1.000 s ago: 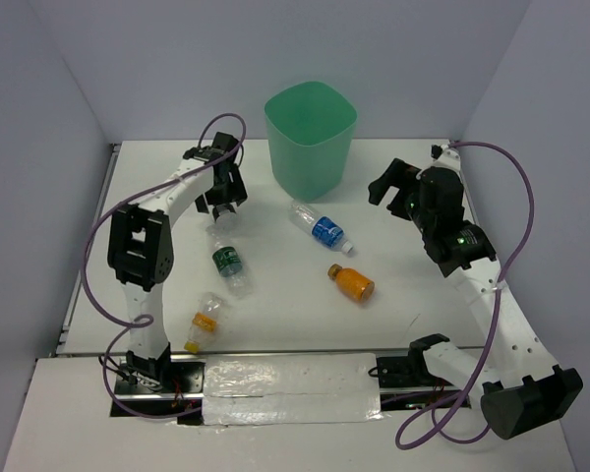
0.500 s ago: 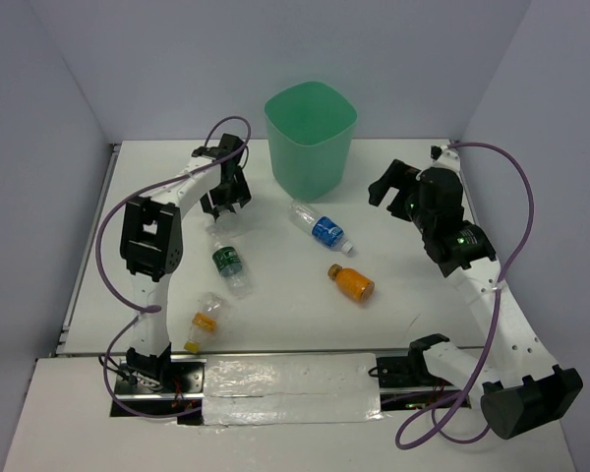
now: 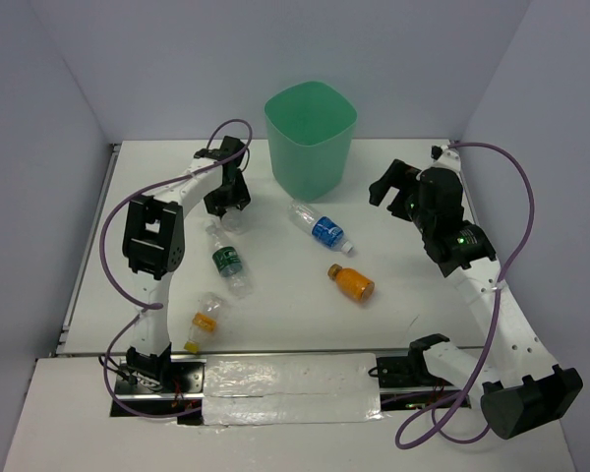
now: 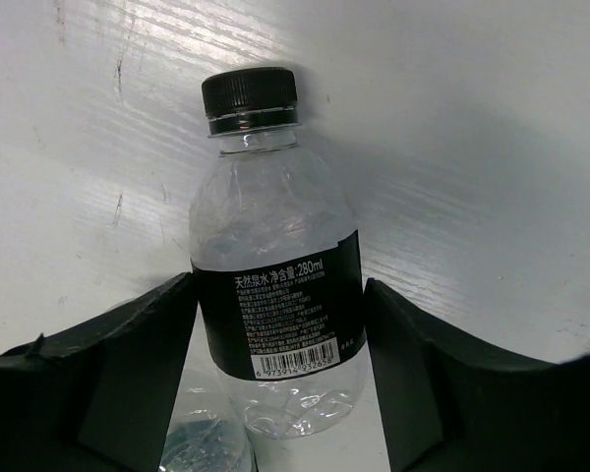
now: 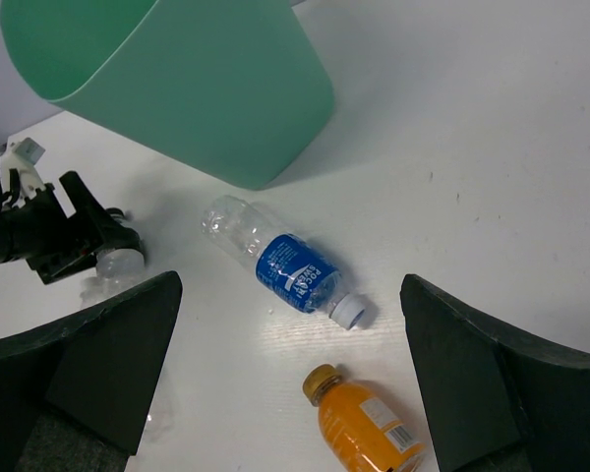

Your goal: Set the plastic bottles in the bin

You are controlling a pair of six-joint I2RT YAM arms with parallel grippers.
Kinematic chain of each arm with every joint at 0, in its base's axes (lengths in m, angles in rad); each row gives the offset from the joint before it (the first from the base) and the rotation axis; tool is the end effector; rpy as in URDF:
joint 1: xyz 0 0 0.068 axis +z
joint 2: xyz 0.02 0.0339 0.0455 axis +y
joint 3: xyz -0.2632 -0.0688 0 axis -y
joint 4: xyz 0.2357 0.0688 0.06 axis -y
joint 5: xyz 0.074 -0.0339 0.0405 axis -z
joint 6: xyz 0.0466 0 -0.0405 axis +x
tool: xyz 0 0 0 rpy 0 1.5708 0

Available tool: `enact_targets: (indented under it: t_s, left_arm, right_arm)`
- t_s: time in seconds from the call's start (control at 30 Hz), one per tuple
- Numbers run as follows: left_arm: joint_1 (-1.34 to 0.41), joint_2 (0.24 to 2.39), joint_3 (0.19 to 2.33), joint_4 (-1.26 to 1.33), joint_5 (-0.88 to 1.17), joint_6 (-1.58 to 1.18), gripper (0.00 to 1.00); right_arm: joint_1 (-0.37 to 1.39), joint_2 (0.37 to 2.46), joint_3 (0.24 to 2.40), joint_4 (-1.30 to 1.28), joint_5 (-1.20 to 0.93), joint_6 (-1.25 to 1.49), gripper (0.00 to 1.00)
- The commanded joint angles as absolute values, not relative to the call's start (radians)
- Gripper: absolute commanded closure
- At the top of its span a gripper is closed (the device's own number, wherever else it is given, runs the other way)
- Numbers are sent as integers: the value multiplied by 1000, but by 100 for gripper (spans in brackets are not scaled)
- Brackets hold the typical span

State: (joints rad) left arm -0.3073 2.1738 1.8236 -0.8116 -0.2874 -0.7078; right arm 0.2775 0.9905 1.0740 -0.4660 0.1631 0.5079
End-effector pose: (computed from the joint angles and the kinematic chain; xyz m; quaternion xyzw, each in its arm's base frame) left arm 0.4410 -0.1261 0.1969 -0.2213 0.9439 0.0249 0.2438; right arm 0.2107 0.0521 0.3683 0.1402 0.8152 0.1512 0.5413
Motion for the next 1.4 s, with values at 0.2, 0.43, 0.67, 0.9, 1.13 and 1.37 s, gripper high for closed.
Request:
enact_targets:
  t_s: [0.2,0.43,0.67,0.9,1.13,1.37]
  left_arm:
    - [-313,2181,1882,-807,-278,-667,35]
    - [-311,2053,2072,-883,-261,-577,35]
    - [-319,1873,2190,-756,-108,-459,37]
    - [-353,1937,2425,-674,49,-417,36]
    - [-356,2063,2473,-441,253,-626,35]
    - [-373,2186,2516,-321,301,-747,33]
  right_arm:
    - [287,980,1101,-469,190,508,0]
    - [287,971,1104,-471,201,506,0]
    - [287,965,1098,-462,195,515,0]
    - [287,971,1106,-465,190,511,0]
    - [290,943,1111,-491,201,514,0]
    - [287,916,1101,-521,218,515,0]
